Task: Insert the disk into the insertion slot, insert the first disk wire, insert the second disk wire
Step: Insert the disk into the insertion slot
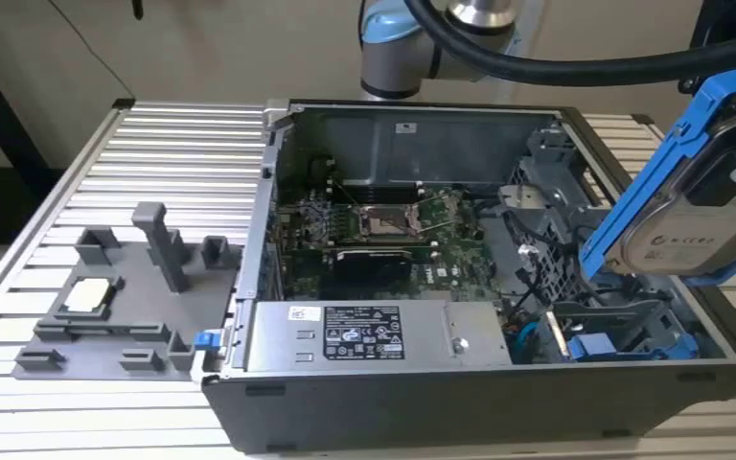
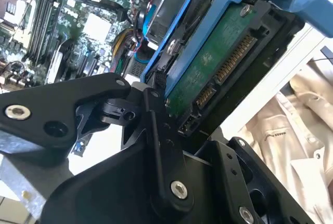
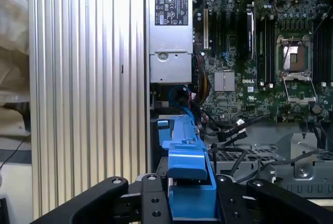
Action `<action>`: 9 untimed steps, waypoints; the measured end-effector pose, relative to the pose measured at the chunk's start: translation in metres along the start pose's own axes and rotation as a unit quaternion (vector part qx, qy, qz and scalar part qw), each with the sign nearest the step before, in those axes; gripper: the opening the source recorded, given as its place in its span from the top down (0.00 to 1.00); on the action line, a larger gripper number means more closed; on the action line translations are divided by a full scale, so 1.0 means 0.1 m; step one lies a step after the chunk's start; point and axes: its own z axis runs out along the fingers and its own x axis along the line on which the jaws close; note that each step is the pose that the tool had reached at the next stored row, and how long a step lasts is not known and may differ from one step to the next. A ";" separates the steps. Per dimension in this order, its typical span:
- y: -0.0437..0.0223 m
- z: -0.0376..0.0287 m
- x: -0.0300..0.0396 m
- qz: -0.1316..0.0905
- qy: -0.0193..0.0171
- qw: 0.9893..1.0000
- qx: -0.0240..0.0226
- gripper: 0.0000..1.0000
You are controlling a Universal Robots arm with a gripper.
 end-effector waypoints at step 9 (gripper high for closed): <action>-0.002 0.045 0.000 0.000 0.000 1.000 0.009 0.67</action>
